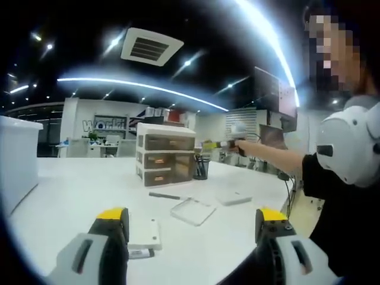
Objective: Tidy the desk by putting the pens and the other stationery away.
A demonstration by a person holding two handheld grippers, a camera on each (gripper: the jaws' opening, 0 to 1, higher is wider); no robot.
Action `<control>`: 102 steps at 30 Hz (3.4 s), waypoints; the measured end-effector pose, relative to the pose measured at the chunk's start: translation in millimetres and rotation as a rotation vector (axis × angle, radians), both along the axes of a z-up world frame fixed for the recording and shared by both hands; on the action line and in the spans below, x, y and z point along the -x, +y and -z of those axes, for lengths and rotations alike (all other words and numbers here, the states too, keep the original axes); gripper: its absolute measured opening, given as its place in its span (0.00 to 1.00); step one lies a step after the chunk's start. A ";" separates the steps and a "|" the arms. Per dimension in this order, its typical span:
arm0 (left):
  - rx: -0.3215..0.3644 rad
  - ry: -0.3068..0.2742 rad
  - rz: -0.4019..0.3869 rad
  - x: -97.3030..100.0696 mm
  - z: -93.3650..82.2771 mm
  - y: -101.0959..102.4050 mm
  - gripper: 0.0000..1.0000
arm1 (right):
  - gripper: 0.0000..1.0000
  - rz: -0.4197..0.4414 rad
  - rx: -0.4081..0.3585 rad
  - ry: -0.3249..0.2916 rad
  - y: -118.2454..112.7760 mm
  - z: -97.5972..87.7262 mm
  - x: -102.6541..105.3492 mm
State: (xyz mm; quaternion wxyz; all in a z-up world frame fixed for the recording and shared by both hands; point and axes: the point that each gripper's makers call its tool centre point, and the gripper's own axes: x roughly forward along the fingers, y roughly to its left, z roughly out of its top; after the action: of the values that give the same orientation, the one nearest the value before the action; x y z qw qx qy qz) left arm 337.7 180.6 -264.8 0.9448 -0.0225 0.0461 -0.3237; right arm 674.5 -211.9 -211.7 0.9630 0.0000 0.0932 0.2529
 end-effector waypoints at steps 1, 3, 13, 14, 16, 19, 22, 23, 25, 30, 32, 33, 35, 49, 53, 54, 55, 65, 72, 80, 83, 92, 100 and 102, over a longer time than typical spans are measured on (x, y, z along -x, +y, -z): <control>0.001 0.000 0.002 0.1 0.0 -0.8 0.86 | 0.37 -0.005 -0.002 -0.003 -1.0 0.3 6.3; 0.004 0.000 0.007 0.3 0.3 -2.3 0.87 | 0.43 -0.013 -0.006 -0.012 -3.0 1.8 20.9; 0.010 -0.005 0.027 1.4 0.7 -7.1 0.87 | 0.54 -0.034 -0.039 -0.074 -11.8 16.7 108.1; 0.009 -0.005 0.029 2.0 0.7 -8.0 0.87 | 0.55 -0.034 -0.053 -0.081 -12.6 17.2 117.3; 0.008 -0.007 0.031 3.0 0.1 -9.1 0.87 | 0.56 -0.036 -0.057 -0.091 -13.5 21.5 136.7; 0.007 -0.008 0.033 4.3 -0.8 -10.7 0.87 | 0.60 -0.039 -0.051 -0.099 -15.0 28.9 164.8; 0.008 -0.010 0.030 5.7 -1.0 -10.7 0.87 | 0.62 -0.012 0.003 -0.110 -21.3 37.1 189.3; 0.008 -0.010 0.029 6.1 -0.6 -10.6 0.87 | 0.63 -0.008 0.004 -0.110 -22.8 39.3 197.6; 0.008 -0.009 0.028 6.7 0.3 -10.9 0.87 | 0.63 0.001 -0.004 -0.110 -26.0 42.8 210.6; 0.012 -0.005 0.024 6.7 3.1 -11.1 0.87 | 0.65 0.020 -0.033 -0.117 -26.0 52.9 246.3; 0.011 -0.004 0.022 6.3 4.2 -11.2 0.87 | 0.66 0.025 -0.022 -0.119 -22.5 60.0 259.8; 0.010 -0.005 0.022 6.2 4.4 -11.4 0.87 | 0.67 0.025 -0.016 -0.120 -20.9 62.9 265.5; 0.010 -0.006 0.023 6.2 4.1 -12.4 0.87 | 0.67 0.024 -0.015 -0.121 -17.2 68.2 275.8; 0.005 0.004 0.017 4.9 9.0 -11.2 0.87 | 0.69 0.006 -0.029 -0.096 11.0 84.5 317.0; -0.001 0.006 0.012 4.6 10.9 -7.4 0.87 | 0.69 0.002 -0.012 -0.091 12.9 84.7 316.9; 0.000 0.007 0.011 4.4 11.4 -6.3 0.87 | 0.69 -0.004 -0.012 -0.089 15.0 83.5 316.3; 0.002 0.009 0.009 4.3 12.1 -5.3 0.87 | 0.69 -0.011 -0.011 -0.082 17.2 83.0 314.8; 0.015 0.009 -0.006 6.0 14.6 2.2 0.87 | 0.63 -0.131 0.070 0.010 41.2 73.6 301.7; 0.015 0.009 -0.022 5.6 16.0 8.0 0.87 | 0.55 -0.220 0.100 0.009 58.9 51.4 289.7; -0.010 0.005 -0.037 6.1 17.5 12.1 0.87 | 0.52 -0.367 0.177 0.055 90.5 40.5 274.7; -0.011 0.001 -0.041 6.6 17.1 13.5 0.87 | 0.50 -0.424 0.217 0.082 105.4 38.3 265.3; -0.010 0.004 -0.036 10.9 17.6 13.7 0.87 | 0.42 -0.574 0.369 0.181 153.8 41.8 237.3; 0.001 0.006 -0.047 13.4 19.7 20.0 0.87 | 0.38 -0.670 0.476 0.267 198.6 51.6 211.9; 0.006 0.008 -0.052 13.1 20.3 22.7 0.87 | 0.38 -0.678 0.495 0.269 208.7 54.7 202.3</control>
State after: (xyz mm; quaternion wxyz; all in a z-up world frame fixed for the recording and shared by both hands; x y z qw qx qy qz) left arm 324.6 203.3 -285.1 0.9526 -0.0278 0.0483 -0.2990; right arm 472.2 -3.2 -266.5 0.7758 -0.2283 0.2704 0.5224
